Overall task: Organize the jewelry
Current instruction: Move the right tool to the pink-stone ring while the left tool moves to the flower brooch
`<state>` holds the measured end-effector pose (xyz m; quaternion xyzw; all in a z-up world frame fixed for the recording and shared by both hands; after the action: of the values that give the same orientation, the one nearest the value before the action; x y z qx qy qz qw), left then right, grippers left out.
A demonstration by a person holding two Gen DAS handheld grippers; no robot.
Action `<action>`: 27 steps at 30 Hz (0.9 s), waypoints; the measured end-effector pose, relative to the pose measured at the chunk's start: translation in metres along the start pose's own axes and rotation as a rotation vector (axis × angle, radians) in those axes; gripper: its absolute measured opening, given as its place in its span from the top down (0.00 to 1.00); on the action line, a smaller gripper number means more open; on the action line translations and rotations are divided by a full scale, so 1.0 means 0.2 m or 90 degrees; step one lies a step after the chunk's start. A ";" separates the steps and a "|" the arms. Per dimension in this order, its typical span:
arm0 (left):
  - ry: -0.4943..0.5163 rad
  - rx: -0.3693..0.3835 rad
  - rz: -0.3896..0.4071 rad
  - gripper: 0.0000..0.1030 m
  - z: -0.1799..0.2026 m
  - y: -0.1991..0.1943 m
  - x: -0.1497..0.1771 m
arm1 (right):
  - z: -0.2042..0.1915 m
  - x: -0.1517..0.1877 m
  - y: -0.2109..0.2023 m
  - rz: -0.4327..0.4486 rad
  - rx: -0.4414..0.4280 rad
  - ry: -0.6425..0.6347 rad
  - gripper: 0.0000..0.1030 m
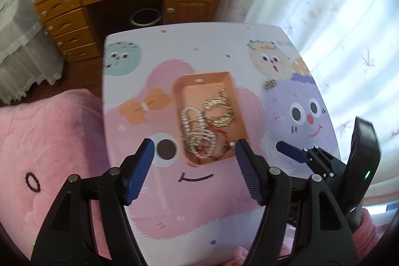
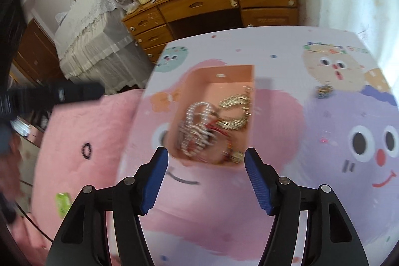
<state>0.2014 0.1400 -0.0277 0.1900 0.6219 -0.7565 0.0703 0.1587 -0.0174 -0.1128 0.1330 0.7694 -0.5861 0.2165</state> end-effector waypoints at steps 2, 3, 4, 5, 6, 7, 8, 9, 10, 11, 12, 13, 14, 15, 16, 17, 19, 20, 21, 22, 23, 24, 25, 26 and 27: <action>0.025 0.005 -0.015 0.34 0.10 0.03 -0.04 | 0.09 0.04 0.00 0.004 0.019 0.005 0.37; 0.036 0.010 -0.025 0.33 0.15 0.05 -0.06 | 0.14 0.06 0.00 0.007 0.028 0.011 0.37; 0.044 0.013 -0.035 0.33 0.20 0.08 -0.08 | 0.18 0.08 0.01 0.010 0.035 0.018 0.37; 0.050 0.016 -0.047 0.32 0.23 0.10 -0.10 | 0.23 0.08 0.00 0.013 0.042 0.023 0.37; 0.056 0.019 -0.060 0.32 0.28 0.13 -0.11 | 0.27 0.09 0.00 0.017 0.050 0.026 0.37; 0.061 0.021 -0.072 0.32 0.33 0.16 -0.13 | 0.32 0.10 -0.01 0.022 0.061 0.025 0.37; 0.064 0.022 -0.080 0.32 0.36 0.19 -0.15 | 0.36 0.10 -0.01 0.026 0.071 0.019 0.37; 0.068 0.021 -0.091 0.32 0.40 0.22 -0.17 | 0.41 0.11 -0.03 0.028 0.081 0.011 0.37; 0.072 0.020 -0.102 0.32 0.45 0.25 -0.18 | 0.44 0.13 -0.03 0.029 0.093 0.000 0.37; 0.076 0.017 -0.113 0.32 0.49 0.29 -0.20 | 0.47 0.13 -0.03 0.031 0.104 -0.013 0.37; 0.079 0.015 -0.121 0.32 0.52 0.32 -0.21 | 0.51 0.13 -0.03 0.035 0.112 -0.027 0.37; 0.085 0.012 -0.130 0.32 0.56 0.35 -0.22 | 0.54 0.13 -0.02 0.040 0.118 -0.041 0.37; 0.092 0.009 -0.138 0.32 0.60 0.38 -0.24 | 0.56 0.12 -0.02 0.046 0.123 -0.054 0.37; 0.096 0.007 -0.143 0.32 0.62 0.41 -0.25 | 0.59 0.12 -0.03 0.051 0.127 -0.067 0.37; 0.102 0.006 -0.148 0.32 0.65 0.45 -0.28 | 0.62 0.13 -0.02 0.057 0.134 -0.086 0.37; 0.106 0.005 -0.153 0.32 0.69 0.48 -0.30 | 0.64 0.12 -0.01 0.061 0.143 -0.103 0.37; 0.111 0.005 -0.158 0.32 0.73 0.54 -0.34 | 0.69 0.12 0.02 0.063 0.162 -0.137 0.37; 0.114 0.005 -0.159 0.32 0.76 0.59 -0.36 | 0.69 0.12 0.03 0.062 0.167 -0.149 0.37; 0.115 0.002 -0.160 0.32 0.78 0.63 -0.38 | 0.71 0.13 0.05 0.061 0.166 -0.168 0.37; 0.115 -0.003 -0.160 0.32 0.81 0.68 -0.41 | 0.73 0.13 0.07 0.057 0.162 -0.186 0.37; 0.114 -0.005 -0.159 0.32 0.83 0.72 -0.42 | 0.74 0.13 0.10 0.055 0.160 -0.196 0.37; 0.113 -0.004 -0.158 0.32 0.86 0.77 -0.44 | 0.76 0.13 0.12 0.056 0.157 -0.203 0.38; 0.112 0.002 -0.156 0.32 0.88 0.82 -0.46 | 0.78 0.13 0.15 0.057 0.152 -0.207 0.42; 0.110 0.004 -0.155 0.32 0.90 0.87 -0.48 | 0.81 0.12 0.18 0.056 0.148 -0.205 0.45; 0.109 0.006 -0.154 0.32 0.92 0.91 -0.49 | 0.83 0.11 0.21 0.053 0.147 -0.203 0.52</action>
<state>0.3170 -0.0894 -0.1289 0.1778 0.6402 -0.7435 -0.0756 0.1880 -0.1657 -0.1948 0.0938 0.6469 -0.6747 0.3428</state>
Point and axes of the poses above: each gripper's, at about its wrist camera, not at the fingertips, and y roughly the way its jaws point, z to its right, x to its underside, the point moved 3 cm from there along y, roughly the way its jaws point, and after that the axes turned 1 degree about -z, right-handed, at the moved point
